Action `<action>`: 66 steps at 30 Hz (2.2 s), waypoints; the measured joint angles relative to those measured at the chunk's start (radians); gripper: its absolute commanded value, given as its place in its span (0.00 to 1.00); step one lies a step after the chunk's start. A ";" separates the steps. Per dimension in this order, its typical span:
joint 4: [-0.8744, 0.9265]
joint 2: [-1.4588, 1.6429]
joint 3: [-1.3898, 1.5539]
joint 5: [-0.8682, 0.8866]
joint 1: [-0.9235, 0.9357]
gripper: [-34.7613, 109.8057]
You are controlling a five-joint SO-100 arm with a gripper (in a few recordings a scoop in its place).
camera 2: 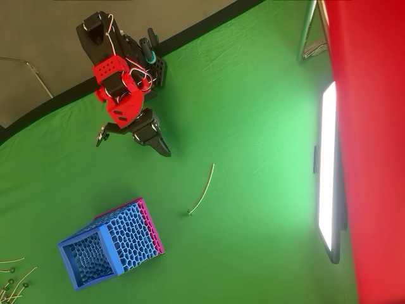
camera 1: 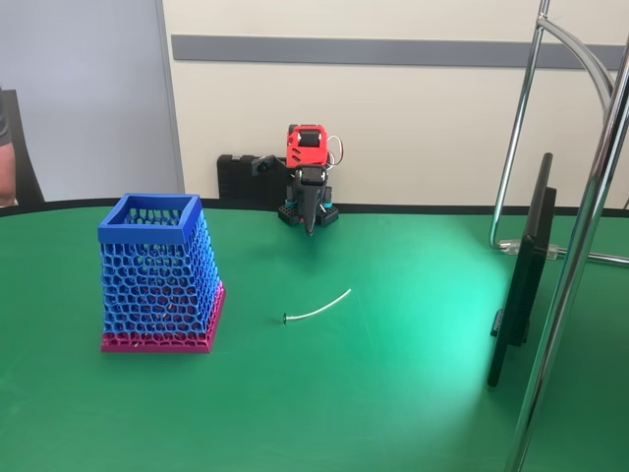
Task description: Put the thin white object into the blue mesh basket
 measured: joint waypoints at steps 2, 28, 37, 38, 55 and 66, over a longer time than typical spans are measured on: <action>-0.021 -0.072 -0.044 0.000 0.005 0.24; -0.063 -1.003 -0.718 0.018 0.087 0.28; 0.121 -1.345 -1.029 -0.074 0.086 0.34; 0.143 -1.370 -1.060 -0.087 0.086 0.34; 0.336 -1.908 -1.671 -0.337 0.110 0.36; 0.400 -2.069 -1.816 -0.419 0.064 0.35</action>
